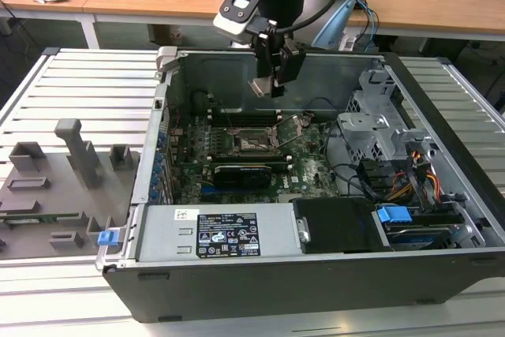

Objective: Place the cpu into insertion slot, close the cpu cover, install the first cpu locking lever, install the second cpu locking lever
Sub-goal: 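Place the cpu into insertion slot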

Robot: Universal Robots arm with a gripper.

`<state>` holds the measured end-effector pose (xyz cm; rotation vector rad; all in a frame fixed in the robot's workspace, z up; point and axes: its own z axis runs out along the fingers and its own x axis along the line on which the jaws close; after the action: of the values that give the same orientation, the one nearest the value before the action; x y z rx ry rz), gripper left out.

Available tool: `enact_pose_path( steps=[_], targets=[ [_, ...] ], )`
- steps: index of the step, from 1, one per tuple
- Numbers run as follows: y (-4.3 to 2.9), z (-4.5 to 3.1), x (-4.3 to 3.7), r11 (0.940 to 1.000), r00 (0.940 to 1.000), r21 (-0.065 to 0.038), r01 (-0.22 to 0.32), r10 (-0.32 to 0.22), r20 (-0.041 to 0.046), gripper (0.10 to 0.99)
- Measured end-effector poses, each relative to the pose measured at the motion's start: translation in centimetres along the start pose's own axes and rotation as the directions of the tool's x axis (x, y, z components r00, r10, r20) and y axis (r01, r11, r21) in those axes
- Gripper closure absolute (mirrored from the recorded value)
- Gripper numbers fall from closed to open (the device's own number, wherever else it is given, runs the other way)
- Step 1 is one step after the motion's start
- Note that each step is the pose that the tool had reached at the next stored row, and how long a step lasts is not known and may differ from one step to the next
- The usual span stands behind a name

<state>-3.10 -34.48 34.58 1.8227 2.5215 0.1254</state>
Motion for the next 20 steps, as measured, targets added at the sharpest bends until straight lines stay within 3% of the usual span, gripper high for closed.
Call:
enact_pose_path(
  steps=[20],
  targets=[
    [-0.05, 0.56, -0.01, 0.9989, 0.9989, 0.001, -0.047, 0.047, 0.0032, 0.549]
  ],
)
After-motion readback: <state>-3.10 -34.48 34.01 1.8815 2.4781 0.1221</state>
